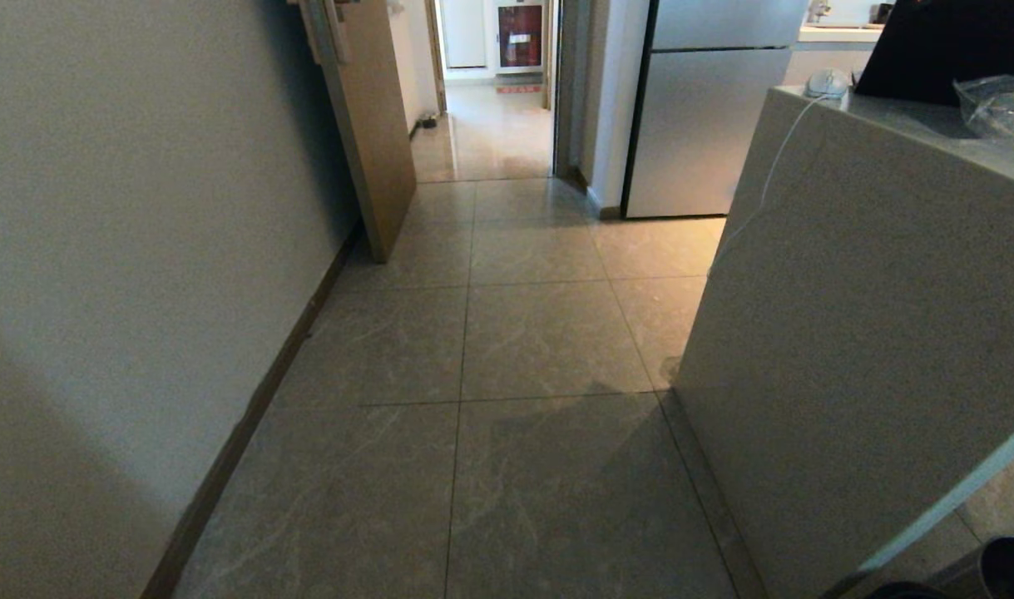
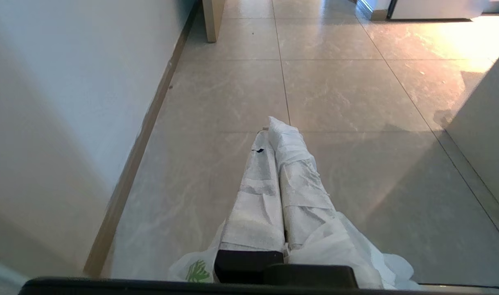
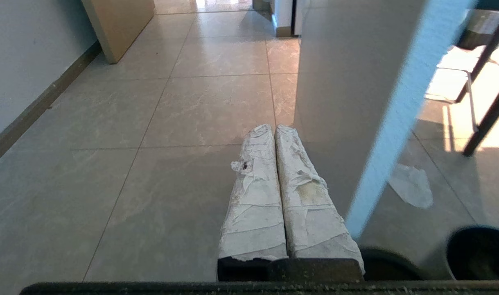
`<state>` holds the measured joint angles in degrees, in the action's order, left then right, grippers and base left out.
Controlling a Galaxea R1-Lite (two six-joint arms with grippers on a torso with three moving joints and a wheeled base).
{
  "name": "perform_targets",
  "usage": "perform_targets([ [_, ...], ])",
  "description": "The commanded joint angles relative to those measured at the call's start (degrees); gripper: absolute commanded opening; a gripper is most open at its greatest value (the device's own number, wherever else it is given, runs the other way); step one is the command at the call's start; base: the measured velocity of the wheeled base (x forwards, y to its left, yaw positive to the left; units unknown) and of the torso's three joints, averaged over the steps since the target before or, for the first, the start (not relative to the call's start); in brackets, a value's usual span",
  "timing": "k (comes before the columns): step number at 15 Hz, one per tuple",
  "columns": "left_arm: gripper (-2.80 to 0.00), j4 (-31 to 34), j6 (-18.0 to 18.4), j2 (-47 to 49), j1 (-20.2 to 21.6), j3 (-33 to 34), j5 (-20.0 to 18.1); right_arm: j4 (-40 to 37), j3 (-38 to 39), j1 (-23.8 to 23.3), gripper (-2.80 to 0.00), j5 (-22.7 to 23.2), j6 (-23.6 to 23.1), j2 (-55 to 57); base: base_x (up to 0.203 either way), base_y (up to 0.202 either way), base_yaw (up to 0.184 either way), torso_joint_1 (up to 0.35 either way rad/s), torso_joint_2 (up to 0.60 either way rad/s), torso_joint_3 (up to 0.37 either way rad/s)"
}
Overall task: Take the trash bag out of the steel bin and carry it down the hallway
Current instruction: Put the trash bag at the door
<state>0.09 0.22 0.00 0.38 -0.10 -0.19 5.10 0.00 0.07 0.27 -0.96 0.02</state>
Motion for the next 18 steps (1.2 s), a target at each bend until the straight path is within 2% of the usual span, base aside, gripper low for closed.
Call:
perform_targets([
  [1,-2.8,-0.01,0.04,0.09,0.02,0.01,0.01,0.0,2.2,0.01,-2.8,0.08,0.0,-0.02,0.195,0.0,0.001,0.002,0.0,0.002],
  [18,-2.8,-0.01,0.13,0.09,0.06,0.01,-0.08,0.0,2.11,0.01,-2.8,0.43,-0.5,-0.02,0.189,0.0,0.002,0.003,0.0,0.003],
])
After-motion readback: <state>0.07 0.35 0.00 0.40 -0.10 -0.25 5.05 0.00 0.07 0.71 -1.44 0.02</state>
